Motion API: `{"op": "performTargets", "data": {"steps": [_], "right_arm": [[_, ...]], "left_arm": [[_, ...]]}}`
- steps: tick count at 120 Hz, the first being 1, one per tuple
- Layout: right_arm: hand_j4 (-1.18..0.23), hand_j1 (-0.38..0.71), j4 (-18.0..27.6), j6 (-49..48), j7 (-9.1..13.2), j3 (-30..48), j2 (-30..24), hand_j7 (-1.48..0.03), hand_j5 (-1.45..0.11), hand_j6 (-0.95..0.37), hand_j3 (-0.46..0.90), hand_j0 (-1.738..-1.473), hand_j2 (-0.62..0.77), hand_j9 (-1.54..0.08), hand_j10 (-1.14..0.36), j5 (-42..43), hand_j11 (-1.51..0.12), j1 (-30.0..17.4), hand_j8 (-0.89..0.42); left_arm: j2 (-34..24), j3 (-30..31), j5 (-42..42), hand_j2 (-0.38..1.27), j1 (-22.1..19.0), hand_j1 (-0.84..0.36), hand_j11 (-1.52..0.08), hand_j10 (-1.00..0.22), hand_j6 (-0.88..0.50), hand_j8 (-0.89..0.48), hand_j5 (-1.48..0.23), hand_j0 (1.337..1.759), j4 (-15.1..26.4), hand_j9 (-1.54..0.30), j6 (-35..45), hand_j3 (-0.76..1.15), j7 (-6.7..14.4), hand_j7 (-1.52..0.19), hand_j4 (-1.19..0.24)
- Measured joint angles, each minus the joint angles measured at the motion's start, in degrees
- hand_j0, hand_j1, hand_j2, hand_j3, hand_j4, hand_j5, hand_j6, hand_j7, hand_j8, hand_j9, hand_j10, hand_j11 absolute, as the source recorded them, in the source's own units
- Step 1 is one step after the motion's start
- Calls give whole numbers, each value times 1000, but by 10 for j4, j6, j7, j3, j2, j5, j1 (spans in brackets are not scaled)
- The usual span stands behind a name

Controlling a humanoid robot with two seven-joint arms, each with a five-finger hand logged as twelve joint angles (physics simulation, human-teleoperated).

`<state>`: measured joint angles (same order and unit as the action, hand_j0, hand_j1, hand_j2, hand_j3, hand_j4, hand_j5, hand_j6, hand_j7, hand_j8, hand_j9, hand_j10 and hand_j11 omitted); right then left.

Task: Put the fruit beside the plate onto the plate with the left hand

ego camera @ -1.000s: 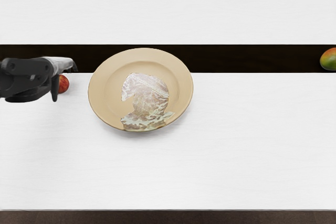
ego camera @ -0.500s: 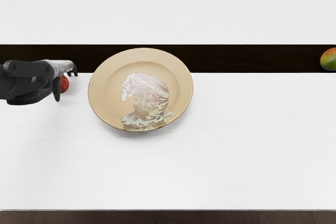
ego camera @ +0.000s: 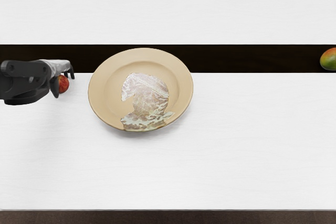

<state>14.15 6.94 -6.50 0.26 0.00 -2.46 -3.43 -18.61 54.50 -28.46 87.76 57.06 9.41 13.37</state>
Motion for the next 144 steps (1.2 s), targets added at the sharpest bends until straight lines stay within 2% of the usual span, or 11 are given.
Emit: {"op": "performTargets", "data": {"steps": [2, 11, 43, 53, 57, 61, 73, 90, 122, 129, 144], "right_arm": [[-35, -307, 0, 0, 0, 0, 0, -45, -45, -35, 0, -1658, -7, -45, -35, 0, -45, 0, -35], [-35, -307, 0, 0, 0, 0, 0, -45, -45, -35, 0, -1658, -7, -45, -35, 0, -45, 0, -35], [-35, -307, 0, 0, 0, 0, 0, -45, -45, -35, 0, -1658, -7, -45, -35, 0, -45, 0, -35], [-35, -307, 0, 0, 0, 0, 0, -45, -45, -35, 0, -1658, -7, -45, -35, 0, -45, 0, -35], [-35, -307, 0, 0, 0, 0, 0, -45, -45, -35, 0, -1658, -7, -45, -35, 0, -45, 0, -35], [-35, -307, 0, 0, 0, 0, 0, -45, -45, -35, 0, -1658, -7, -45, -35, 0, -45, 0, -35], [-35, -307, 0, 0, 0, 0, 0, -45, -45, -35, 0, -1658, -7, -45, -35, 0, -45, 0, -35], [-35, -307, 0, 0, 0, 0, 0, -45, -45, -35, 0, -1658, -7, -45, -35, 0, -45, 0, -35], [-35, -307, 0, 0, 0, 0, 0, -45, -45, -35, 0, -1658, -7, -45, -35, 0, -45, 0, -35], [-35, -307, 0, 0, 0, 0, 0, -45, -45, -35, 0, -1658, -7, -45, -35, 0, -45, 0, -35], [-35, -307, 0, 0, 0, 0, 0, -45, -45, -35, 0, -1658, -7, -45, -35, 0, -45, 0, -35]], "left_arm": [[0, 0, 0, 98, 0, -230, -628, -484, -288, -484, -514, 1658, 0, -628, 0, 0, 0, -601, -417], [0, 0, 0, 114, 0, -261, -667, -512, -290, -494, -551, 1658, 0, -667, 0, 0, 0, -596, -401], [-1, 0, 0, 260, 0, -386, -877, -658, -263, -312, -635, 1656, 1, -876, -1, 0, 0, -665, -407], [-2, 0, 1, 310, 0, -449, -962, -597, -280, -225, -643, 1655, 1, -956, -1, 0, -1, -649, -443], [-3, 0, 1, 301, 0, -451, -993, -583, -284, -206, -717, 1654, 1, -987, -1, 0, -2, -631, -506], [-6, 0, 1, 332, 0, -465, -1020, -591, -352, -188, -784, 1654, 1, -1013, -1, 0, -1, -689, -533], [-7, 0, 3, 322, 0, -463, -1087, -614, -282, -162, -935, 1651, 1, -1075, -3, 0, 0, -874, -466], [-11, 0, 4, 357, 2, -473, -1144, -609, -197, -141, -1054, 1647, 2, -1127, -4, 0, 1, -1011, -397], [-36, -3, 3, 310, 30, -418, -1183, -684, -202, -179, -1128, 1644, 6, -1156, -16, 0, 2, -1107, -417], [-48, -8, 3, 360, 43, -405, -1184, -709, -214, -195, -1129, 1644, 9, -1161, -33, 0, 2, -1119, -432], [-78, -27, 5, 319, 72, -387, -1190, -724, -219, -184, -1144, 1644, 32, -1169, -88, 0, 2, -1139, -440]]}}
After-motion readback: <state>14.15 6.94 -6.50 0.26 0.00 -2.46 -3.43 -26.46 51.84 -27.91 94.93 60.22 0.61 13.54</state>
